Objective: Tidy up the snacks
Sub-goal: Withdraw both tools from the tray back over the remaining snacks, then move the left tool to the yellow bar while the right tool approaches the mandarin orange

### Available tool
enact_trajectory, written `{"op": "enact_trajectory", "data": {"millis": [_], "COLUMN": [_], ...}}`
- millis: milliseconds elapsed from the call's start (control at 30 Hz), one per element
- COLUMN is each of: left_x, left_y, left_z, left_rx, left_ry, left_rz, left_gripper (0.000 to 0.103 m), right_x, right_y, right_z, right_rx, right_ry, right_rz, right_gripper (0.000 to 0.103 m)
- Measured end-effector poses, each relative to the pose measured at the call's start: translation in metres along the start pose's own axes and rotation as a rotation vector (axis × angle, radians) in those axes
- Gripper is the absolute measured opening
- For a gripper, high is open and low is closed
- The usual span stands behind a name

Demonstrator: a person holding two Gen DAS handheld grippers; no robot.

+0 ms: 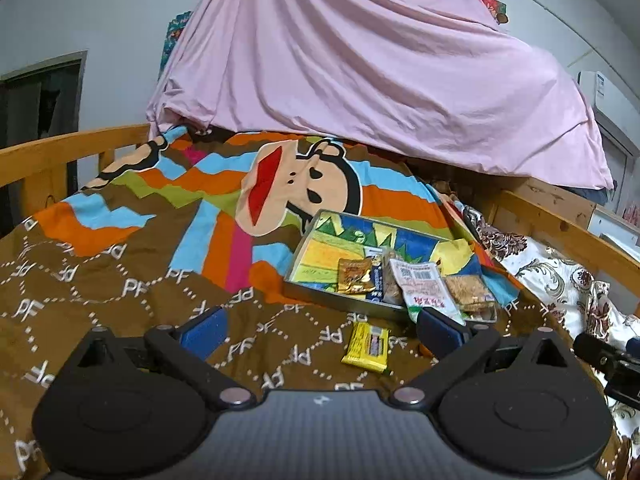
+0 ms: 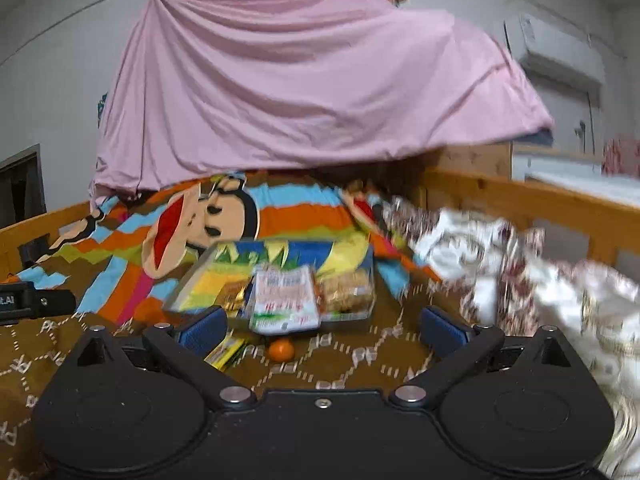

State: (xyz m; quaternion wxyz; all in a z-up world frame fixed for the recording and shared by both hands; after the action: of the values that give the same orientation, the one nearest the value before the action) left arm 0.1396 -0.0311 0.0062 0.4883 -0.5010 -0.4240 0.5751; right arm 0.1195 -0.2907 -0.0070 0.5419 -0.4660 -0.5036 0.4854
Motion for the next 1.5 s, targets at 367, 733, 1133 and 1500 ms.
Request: {"op": "enact_trajectory", "data": {"millis": [367,733,1133,1500], "left_x": [0.018,0.020,0.010,-0.003], "left_y": [0.026,0.056,0.060,0.064], "left_z": [-0.002,-0.021,-0.061,-0.106], "left_rx": [0.108,0.191,0.169,0.169], "left_ry": [-0.052,-0.046,-0.013,0.025], "left_rz": [0.005,-0.010,-0.075,-0.110], "left_gripper": [0.103,0.103,0.103,0.103], "right_x": [0.010,0.032,0.033,0.042], "right_y": [0.027,0.048,0.053,0.060], "right_z": [-0.010,-0.023,-0.037,-0.071], "right_rx": [0.113,0.197,0.207,0.165], "right_ry": [-0.020,-0.080,-0.087,-0.137], "right_rz": [0.018,0.103,0.114,0.236], "right_gripper": [0.102,0.102,0.102,0.102]}}
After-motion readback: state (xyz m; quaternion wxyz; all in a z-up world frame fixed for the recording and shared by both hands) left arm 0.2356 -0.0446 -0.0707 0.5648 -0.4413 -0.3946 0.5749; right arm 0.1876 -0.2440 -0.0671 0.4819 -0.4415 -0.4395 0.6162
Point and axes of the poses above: each gripper's, at about its wrist camera, not at the fingertips, and z roughly against the way its jaws point, x to its left, y to its underside, the point moved 6 cm from there along -z, roughly the way its jaws point, and after that the axes turned 15 degrees about -x, right-handed, at the moved point
